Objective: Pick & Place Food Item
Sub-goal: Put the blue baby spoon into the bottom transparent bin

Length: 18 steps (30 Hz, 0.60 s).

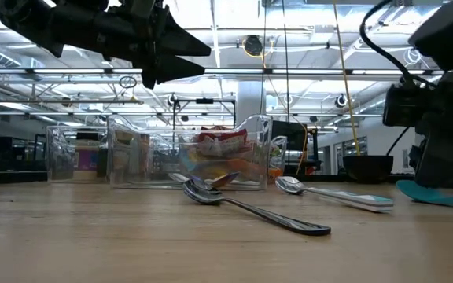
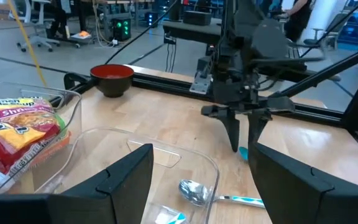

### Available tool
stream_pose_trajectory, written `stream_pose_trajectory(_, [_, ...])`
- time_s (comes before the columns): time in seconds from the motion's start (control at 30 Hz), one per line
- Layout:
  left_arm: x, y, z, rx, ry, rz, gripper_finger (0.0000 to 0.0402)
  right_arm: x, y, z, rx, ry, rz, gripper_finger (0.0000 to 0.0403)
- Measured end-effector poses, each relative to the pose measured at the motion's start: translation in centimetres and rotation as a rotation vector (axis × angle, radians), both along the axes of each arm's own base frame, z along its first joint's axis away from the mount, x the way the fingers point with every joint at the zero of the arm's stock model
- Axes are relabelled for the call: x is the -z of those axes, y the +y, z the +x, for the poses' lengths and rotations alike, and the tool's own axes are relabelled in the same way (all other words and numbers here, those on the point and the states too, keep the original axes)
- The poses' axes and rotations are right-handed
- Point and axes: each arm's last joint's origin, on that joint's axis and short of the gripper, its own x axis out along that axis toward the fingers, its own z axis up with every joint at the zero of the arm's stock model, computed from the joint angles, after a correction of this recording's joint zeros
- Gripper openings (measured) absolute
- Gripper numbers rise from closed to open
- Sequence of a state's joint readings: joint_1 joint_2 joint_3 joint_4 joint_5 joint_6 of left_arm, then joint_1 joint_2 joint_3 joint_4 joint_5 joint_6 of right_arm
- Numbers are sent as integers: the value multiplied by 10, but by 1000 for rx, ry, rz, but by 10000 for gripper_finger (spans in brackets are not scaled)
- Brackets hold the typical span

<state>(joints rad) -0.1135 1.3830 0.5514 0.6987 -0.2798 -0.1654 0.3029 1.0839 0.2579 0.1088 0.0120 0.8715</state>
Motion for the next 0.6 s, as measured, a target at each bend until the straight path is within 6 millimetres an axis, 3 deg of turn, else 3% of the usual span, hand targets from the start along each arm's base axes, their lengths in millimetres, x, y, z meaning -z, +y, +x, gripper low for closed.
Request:
stream_pose_trajectory(0.27, [0,0,0,-1,-1,-4,271,15,-4,-13,51,-142,102,141])
stream_pose_trajectory(0.6, [0,0,0,-1,-1,-5,271,22,-4,-13,25,-112,42,124])
